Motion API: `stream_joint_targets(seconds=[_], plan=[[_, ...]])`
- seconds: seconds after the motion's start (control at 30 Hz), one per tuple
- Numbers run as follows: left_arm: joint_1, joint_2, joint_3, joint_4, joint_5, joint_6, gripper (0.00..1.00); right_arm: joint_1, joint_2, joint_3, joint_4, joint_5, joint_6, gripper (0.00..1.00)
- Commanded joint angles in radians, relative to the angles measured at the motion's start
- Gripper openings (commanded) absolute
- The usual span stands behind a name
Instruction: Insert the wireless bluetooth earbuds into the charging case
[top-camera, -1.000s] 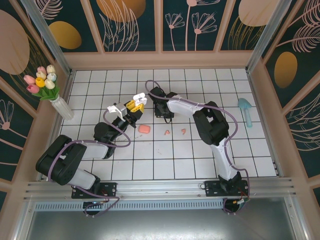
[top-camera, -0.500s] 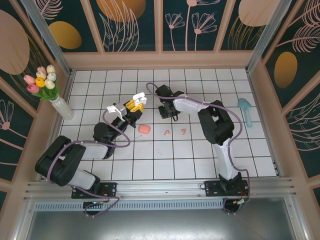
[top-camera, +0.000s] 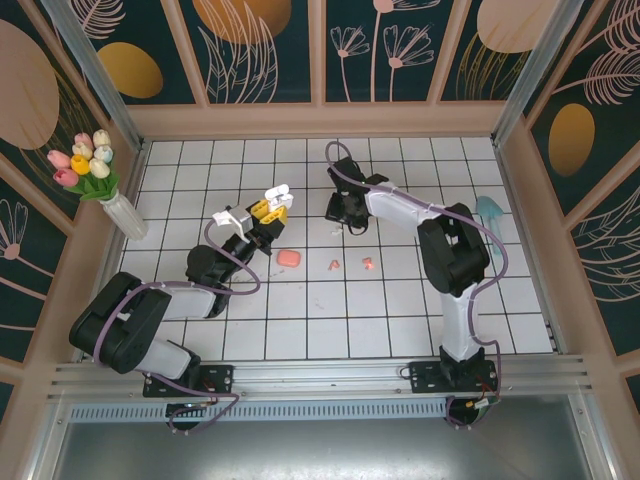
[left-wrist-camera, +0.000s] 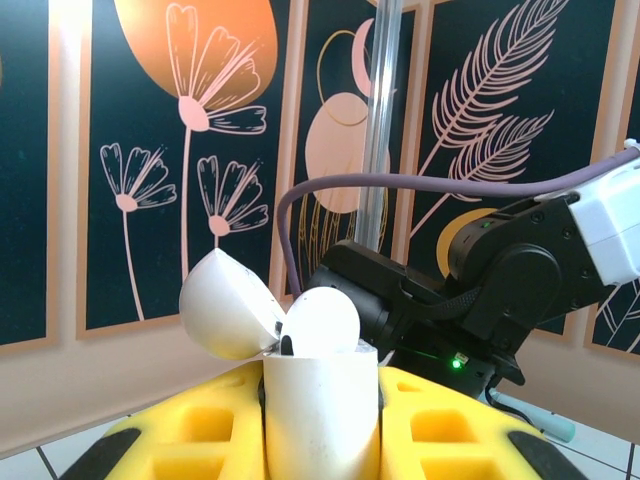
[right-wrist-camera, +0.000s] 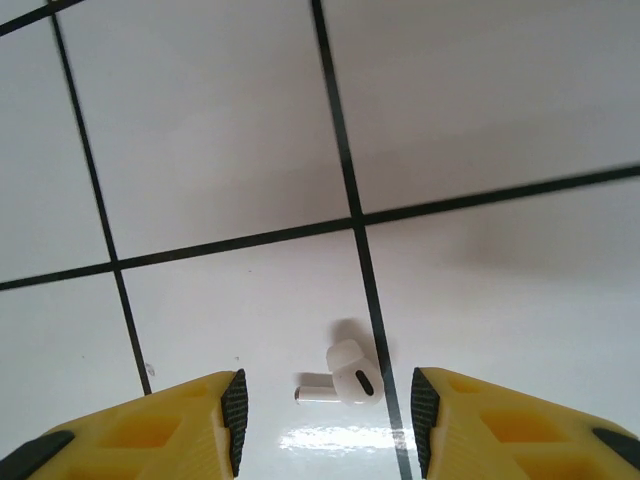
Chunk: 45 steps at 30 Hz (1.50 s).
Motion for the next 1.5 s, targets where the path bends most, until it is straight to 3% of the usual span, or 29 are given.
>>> stream_joint_targets(seconds=[0.0, 0.33, 1.0, 1.47], plan=[[-0.003, -0.012, 0.018, 0.213, -0.016, -0.006, 0.00, 0.020, -0.011, -0.031, -0.014, 0.028, 0.209, 0.50], [-0.003, 0.015, 0.029, 0.236, -0.014, -0.016, 0.00, 0.044, 0.043, -0.007, -0.053, 0.075, 0.280, 0.48], [-0.003, 0.019, 0.029, 0.237, -0.013, -0.010, 0.00, 0.036, 0.088, -0.002, -0.018, 0.081, 0.267, 0.39], [-0.003, 0.021, 0.033, 0.237, -0.014, -0.011, 0.00, 0.031, 0.084, -0.016, 0.010, 0.100, 0.217, 0.25]])
